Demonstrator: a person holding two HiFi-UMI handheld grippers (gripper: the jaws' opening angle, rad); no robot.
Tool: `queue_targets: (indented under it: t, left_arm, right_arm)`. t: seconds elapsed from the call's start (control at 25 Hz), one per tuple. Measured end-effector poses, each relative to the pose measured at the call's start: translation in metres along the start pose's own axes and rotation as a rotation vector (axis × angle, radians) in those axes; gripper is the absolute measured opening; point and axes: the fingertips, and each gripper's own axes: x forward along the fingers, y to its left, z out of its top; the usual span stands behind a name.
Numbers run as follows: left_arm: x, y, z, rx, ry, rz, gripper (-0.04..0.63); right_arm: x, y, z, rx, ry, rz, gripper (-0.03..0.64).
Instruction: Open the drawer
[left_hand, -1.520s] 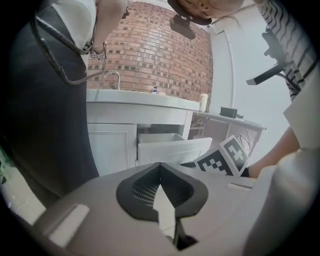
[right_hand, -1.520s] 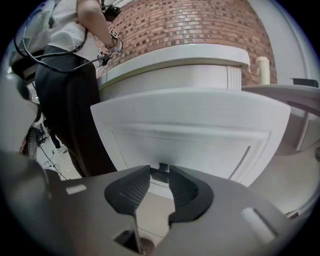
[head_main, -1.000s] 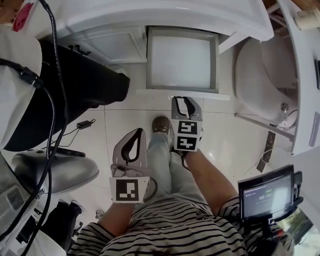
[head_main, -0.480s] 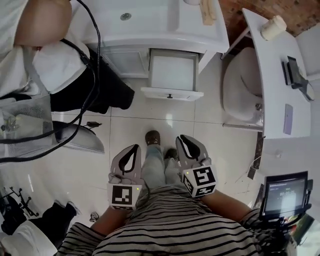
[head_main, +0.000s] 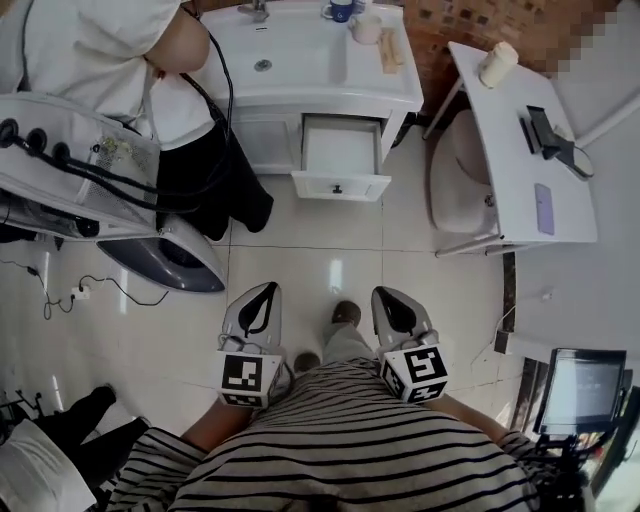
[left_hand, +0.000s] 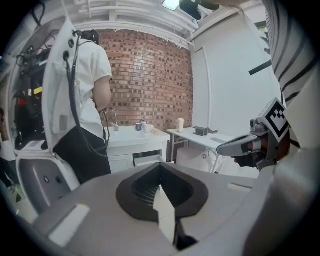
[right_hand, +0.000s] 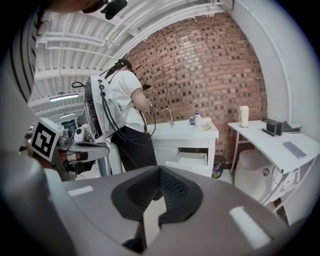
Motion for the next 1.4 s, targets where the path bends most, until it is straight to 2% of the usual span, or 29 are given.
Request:
queue_targets:
  t: [0.28, 0.52, 0.76, 0.92, 1.2, 1.4]
  left_arm:
    - [-0.08, -0.011, -0.006, -0.018, -0.069, -0.063, 0.017]
    - [-0.13, -0.031, -0.017, 0.009, -0.093, -0.088, 0.017]
    - [-0.145, -0.053, -0.007, -0.011, -0.123, -0.073, 0.017]
    - [-0.142, -0.063, -0.001, -0.052, -0.122, -0.061, 0.016]
    - [-0.134, -0.083, 0.003, -0.054, -0.124, -0.047, 0.017]
    - [-0.131, -0.093, 0.004, -0.054, -0.116, -0.047, 0.017]
  right_arm:
    - [-0.057, 0.062, 0.001, -0.002, -0.111, -0.107, 0.002]
    - [-0.101, 0.103, -0.008, -0.024, -0.136, -0.122, 0.002]
    - [-0.129, 0.101, -0.008, -0.036, -0.169, -0.126, 0.002]
    - [-0.136, 0.097, -0.005, -0.046, -0.177, -0.11, 0.002]
    - [-0.139, 0.09, 0.0, -0.064, -0.194, -0.056, 0.002]
    - [-0.137, 0.085, -0.001, -0.079, -0.169, -0.039, 0.0]
